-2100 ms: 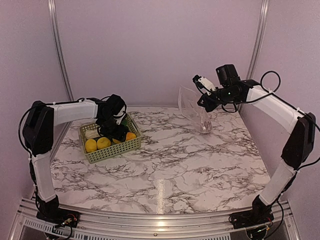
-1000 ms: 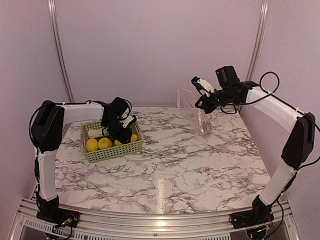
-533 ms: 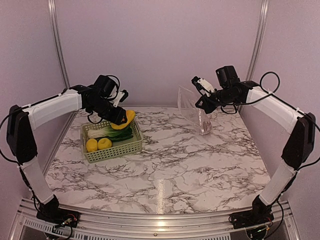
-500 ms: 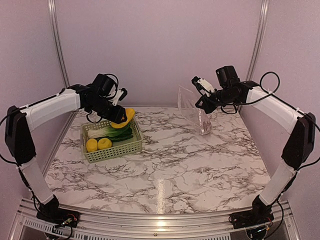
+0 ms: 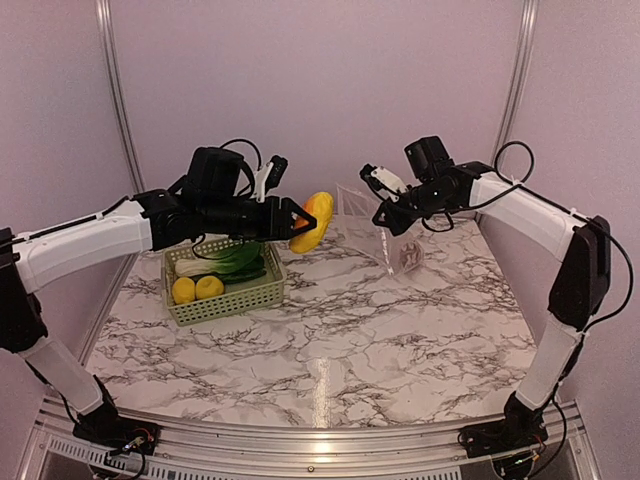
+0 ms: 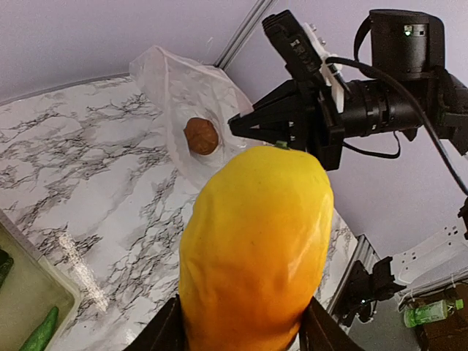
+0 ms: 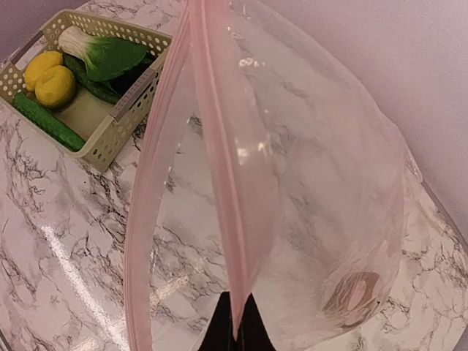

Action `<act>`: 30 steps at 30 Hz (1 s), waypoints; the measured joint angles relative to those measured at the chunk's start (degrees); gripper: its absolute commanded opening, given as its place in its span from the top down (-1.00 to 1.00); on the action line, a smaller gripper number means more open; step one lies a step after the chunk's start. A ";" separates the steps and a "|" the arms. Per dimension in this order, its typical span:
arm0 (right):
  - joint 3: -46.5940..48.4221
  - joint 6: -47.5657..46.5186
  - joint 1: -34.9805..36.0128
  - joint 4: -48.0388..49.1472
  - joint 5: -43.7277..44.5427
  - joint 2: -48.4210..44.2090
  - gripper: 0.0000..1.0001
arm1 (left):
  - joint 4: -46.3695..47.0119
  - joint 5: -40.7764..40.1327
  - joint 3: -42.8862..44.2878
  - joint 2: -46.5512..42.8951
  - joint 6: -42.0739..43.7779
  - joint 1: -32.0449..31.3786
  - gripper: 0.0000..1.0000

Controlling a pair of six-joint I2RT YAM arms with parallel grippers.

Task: Place the food in the zip-top bag and seal the zipper
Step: Pick up the fake fruit from the bin, then place the fake fruit in the zipper food storage bag.

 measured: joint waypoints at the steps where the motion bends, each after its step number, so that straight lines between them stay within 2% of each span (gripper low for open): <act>1: 0.31 0.02 0.52 -0.26 0.20 0.46 1.00 | 2.14 0.87 -0.04 0.15 -1.92 -0.74 0.47; 5: 1.55 0.04 2.01 -1.42 0.94 1.44 1.00 | 10.01 3.23 -0.02 2.38 -8.52 -2.56 0.60; 10: 4.24 0.31 2.45 -2.60 0.72 1.77 1.00 | 14.64 4.07 1.60 9.09 -15.89 -3.39 0.65; 16: 5.16 0.48 2.58 -3.08 0.35 1.77 1.00 | 16.11 4.96 5.86 17.11 -22.05 -3.34 0.66; 19: 4.96 0.35 2.97 -3.30 0.35 1.64 1.00 | 16.13 5.55 8.76 19.96 -24.06 -3.34 0.73; 25: 2.84 -0.59 3.69 -2.73 3.21 0.42 1.00 | 15.82 6.91 11.13 22.12 -29.33 -3.28 0.87; 30: 1.70 -0.94 4.92 -2.64 5.42 -1.31 1.00 | 16.70 7.19 11.06 22.64 -35.82 -2.34 0.87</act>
